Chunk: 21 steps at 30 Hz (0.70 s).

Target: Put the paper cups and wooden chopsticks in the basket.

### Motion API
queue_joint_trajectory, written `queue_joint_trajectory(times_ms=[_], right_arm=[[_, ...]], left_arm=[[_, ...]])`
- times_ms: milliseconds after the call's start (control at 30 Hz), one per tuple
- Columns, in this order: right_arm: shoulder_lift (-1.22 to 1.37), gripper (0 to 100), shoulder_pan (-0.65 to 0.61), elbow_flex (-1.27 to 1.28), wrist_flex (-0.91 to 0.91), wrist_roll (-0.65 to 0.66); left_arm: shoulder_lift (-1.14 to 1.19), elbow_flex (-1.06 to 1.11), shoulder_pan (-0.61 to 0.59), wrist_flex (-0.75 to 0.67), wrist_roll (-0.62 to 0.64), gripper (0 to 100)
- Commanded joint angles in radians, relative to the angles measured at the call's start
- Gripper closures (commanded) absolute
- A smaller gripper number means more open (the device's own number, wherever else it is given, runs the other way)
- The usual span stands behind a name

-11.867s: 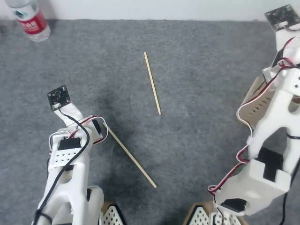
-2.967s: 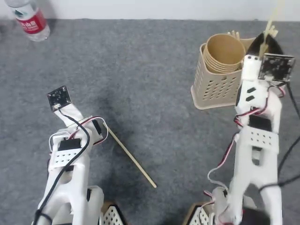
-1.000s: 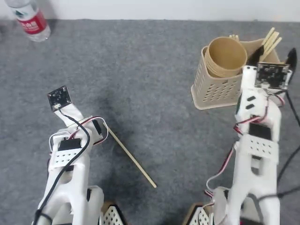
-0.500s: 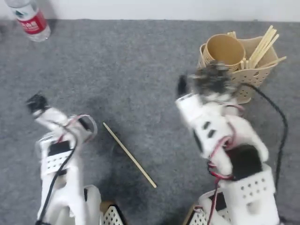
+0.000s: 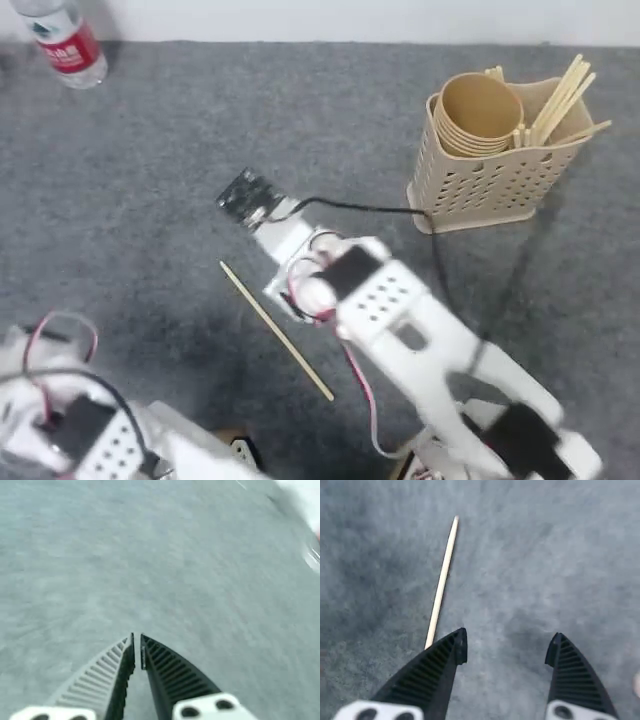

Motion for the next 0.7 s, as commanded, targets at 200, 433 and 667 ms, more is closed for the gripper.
queue_joint_trajectory(times_ms=[200, 433, 667], right_arm=[[0.252, 84.2, -0.079, -0.061, -0.180, -0.003], [0.375, 75.7, -0.163, -0.129, -0.174, -0.003], [0.535, 80.1, -0.157, -0.238, -0.130, 0.040]], left_arm=[[-0.319, 0.312, -0.138, 0.048, -0.180, 99], [-0.341, 0.312, -0.213, 0.121, -0.186, 99], [-0.341, 0.315, -0.226, 0.129, -0.186, 99]])
